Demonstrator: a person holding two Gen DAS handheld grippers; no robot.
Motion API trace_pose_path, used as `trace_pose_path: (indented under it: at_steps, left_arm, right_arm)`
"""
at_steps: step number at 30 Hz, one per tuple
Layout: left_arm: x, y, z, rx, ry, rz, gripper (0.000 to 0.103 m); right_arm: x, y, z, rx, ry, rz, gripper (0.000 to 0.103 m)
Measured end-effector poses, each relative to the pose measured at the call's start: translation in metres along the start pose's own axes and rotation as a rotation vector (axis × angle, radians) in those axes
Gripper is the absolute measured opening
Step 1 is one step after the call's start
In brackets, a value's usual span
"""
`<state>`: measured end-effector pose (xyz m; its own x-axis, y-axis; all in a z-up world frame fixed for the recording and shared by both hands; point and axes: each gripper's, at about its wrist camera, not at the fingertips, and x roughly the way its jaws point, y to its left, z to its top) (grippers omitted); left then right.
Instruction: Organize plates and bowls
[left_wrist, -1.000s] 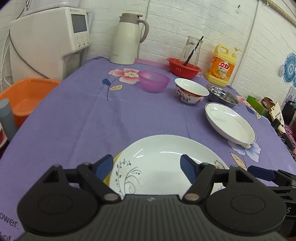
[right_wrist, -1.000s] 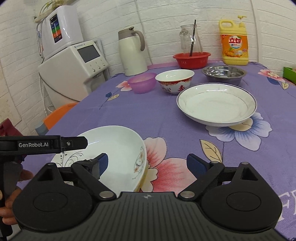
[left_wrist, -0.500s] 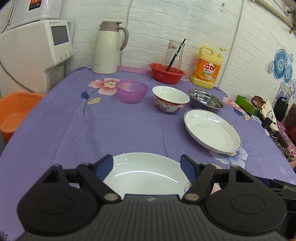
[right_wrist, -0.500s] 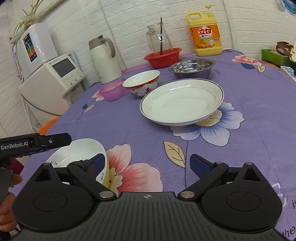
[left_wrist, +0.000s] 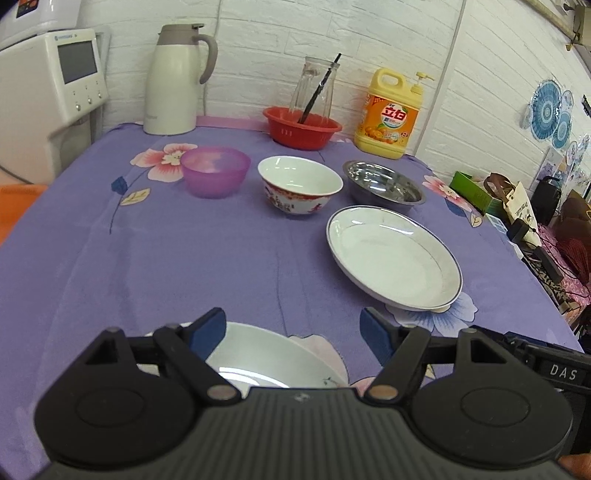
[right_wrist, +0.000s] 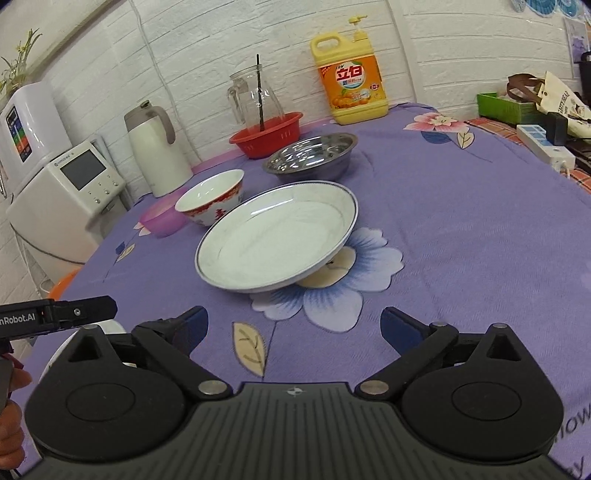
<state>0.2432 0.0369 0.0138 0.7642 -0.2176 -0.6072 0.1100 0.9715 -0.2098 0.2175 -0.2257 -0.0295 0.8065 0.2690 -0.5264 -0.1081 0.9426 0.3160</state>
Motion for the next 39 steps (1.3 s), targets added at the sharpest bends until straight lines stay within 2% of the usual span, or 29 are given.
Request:
trace_pose_path:
  at_steps: [6, 10, 13, 17, 21, 25, 33, 39]
  left_arm:
    - [0.038, -0.017, 0.044, 0.026, 0.021, -0.042, 0.073]
    - [0.080, -0.020, 0.066, -0.009, 0.049, -0.068, 0.073]
    - [0.114, -0.020, 0.071, -0.046, 0.091, -0.045, 0.073]
    - [0.136, -0.022, 0.070, -0.026, 0.120, -0.035, 0.073]
    - [0.144, -0.026, 0.070, 0.002, 0.130, -0.037, 0.072]
    - [0.151, -0.028, 0.068, 0.026, 0.153, -0.019, 0.072]
    - [0.159, -0.037, 0.064, 0.062, 0.167, 0.013, 0.072]
    - [0.161, -0.041, 0.064, 0.079, 0.169, 0.045, 0.072]
  right_arm:
    - [0.038, -0.015, 0.050, -0.052, -0.041, -0.038, 0.103]
    - [0.084, -0.015, 0.070, -0.105, -0.006, -0.114, 0.103]
    - [0.106, -0.017, 0.068, -0.127, 0.019, -0.138, 0.103]
    - [0.107, -0.020, 0.058, -0.126, 0.013, -0.124, 0.103]
    - [0.106, -0.014, 0.056, -0.143, 0.001, -0.102, 0.103]
    - [0.113, -0.010, 0.052, -0.148, 0.043, -0.070, 0.103]
    - [0.120, 0.000, 0.048, -0.238, 0.066, -0.108, 0.103]
    - [0.118, -0.003, 0.048, -0.241, 0.068, -0.117, 0.103]
